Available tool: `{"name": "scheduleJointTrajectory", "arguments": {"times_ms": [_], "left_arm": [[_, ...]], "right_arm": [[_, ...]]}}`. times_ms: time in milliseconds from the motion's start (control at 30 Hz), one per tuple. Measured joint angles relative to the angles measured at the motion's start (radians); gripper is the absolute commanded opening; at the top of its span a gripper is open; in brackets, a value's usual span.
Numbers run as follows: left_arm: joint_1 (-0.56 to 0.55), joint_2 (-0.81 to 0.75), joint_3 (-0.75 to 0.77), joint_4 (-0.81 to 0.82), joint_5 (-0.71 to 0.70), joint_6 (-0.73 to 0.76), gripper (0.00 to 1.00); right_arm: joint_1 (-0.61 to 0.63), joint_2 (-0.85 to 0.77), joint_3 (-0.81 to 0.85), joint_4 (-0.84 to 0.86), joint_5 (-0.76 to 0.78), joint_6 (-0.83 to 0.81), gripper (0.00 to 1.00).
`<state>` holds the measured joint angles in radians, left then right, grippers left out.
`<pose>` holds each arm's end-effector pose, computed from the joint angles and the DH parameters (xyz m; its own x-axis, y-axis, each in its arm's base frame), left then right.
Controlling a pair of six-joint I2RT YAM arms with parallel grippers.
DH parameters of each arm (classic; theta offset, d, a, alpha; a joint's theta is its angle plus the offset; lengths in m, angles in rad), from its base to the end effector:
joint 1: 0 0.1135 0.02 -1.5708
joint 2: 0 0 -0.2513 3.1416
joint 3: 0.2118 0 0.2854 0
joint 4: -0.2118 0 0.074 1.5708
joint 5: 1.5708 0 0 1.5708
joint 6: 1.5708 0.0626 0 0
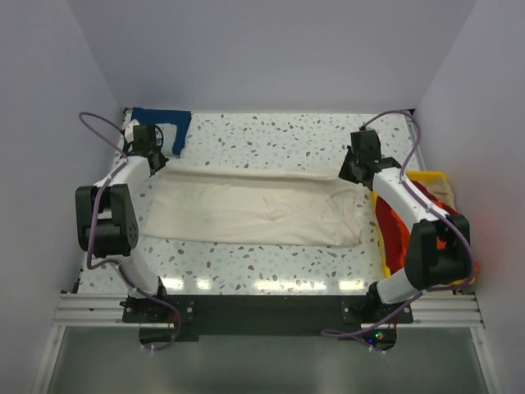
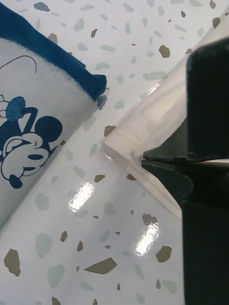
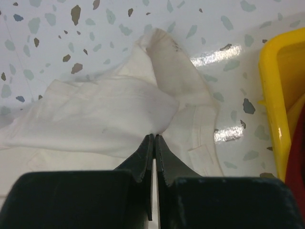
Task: Fold and stack the t-shirts
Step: Fold the tshirt
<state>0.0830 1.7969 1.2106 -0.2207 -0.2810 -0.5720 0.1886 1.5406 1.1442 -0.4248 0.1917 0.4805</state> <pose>0.4318 0.0533 0.1571 -0.4586 -0.5600 -0.6900 -0.6173 0.7593 -0.2060 0.3807 0.0605 0.2132 -0.6637 0.3353 -0.6687 0.2822 0.9401 0.1913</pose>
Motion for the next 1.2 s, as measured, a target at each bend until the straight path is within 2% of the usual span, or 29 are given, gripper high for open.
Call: {"name": "scheduleJointTrajectory", "arguments": {"times_ms": [367, 700, 1100, 1167, 1200], "left_arm": [[0.000, -0.148, -0.196, 0.027, -0.004, -0.065, 0.00], [0.008, -0.224, -0.278, 0.041, -0.011, -0.100, 0.00], [0.021, -0.288, -0.346, 0.049, -0.011, -0.128, 0.00], [0.021, -0.293, -0.361, 0.049, -0.011, -0.135, 0.00], [0.021, -0.293, -0.367, 0.051, -0.011, -0.142, 0.04]], "right_arm": [[0.000, -0.150, -0.170, 0.008, -0.025, 0.019, 0.00], [0.000, -0.187, -0.269, 0.022, -0.057, 0.034, 0.00], [0.000, -0.193, -0.314, 0.048, -0.080, 0.036, 0.00], [0.000, -0.193, -0.325, 0.053, -0.084, 0.036, 0.03], [0.000, -0.195, -0.334, 0.057, -0.089, 0.036, 0.09]]}}
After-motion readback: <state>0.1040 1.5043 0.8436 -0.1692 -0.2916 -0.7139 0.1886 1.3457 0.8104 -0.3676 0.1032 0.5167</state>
